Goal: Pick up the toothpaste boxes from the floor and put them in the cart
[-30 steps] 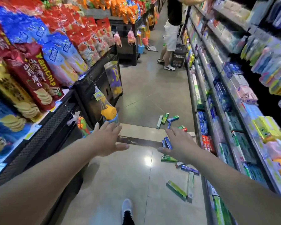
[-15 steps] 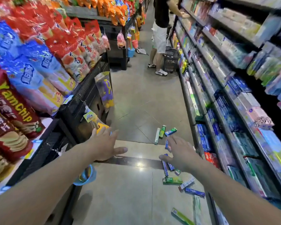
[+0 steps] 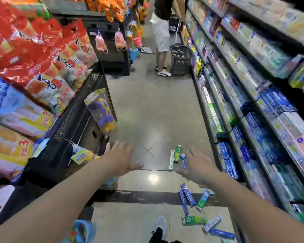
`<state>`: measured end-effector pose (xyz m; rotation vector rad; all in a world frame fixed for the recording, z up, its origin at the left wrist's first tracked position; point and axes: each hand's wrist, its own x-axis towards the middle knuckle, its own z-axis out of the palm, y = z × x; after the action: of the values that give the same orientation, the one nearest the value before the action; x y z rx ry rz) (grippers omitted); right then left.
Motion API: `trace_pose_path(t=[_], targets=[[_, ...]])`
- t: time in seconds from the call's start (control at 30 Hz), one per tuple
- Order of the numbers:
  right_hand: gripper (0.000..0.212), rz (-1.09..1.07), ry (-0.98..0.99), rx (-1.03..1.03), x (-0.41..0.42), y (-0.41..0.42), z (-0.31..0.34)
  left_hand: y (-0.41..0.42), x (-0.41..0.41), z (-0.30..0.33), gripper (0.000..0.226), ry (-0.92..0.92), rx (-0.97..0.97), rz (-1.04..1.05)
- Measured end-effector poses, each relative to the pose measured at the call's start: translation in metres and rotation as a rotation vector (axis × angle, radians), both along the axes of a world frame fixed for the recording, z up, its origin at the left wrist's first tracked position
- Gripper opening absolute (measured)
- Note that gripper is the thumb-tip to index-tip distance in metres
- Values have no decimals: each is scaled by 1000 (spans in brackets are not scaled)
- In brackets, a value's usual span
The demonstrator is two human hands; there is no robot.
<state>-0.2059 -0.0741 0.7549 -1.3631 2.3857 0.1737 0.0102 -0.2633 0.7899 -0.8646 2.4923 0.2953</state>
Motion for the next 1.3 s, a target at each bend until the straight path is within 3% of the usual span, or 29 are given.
trace_pose_path(t=[0.17,0.3,0.4,0.77,0.97,1.07,1.3], targets=[[86,-3,-5,-15,-71,-83,3,-83,-76,6,89,27,-51,5],[92,-23,-13,2,-107,-126,-2,-133,-121,-1,101,0,-42,-51],[91,-72,-18,11,-136,-161,-7,-177,-161,-8,92,-4,-39,-104],[92,-361,-23,19,-228,-242,-28,-305,-329,-37,93,-83,59,-398],[96,-531,-62,-52,-277,-231,-49,-306,-418,-71,95,-127,75,-568],[88,-590,-84,-48,-303,-217,-66,-293,-454,-100,95,-155,55,-651],[77,-652,-147,86,-354,-186,-145,-259,-509,-186,94,-255,102,-623]])
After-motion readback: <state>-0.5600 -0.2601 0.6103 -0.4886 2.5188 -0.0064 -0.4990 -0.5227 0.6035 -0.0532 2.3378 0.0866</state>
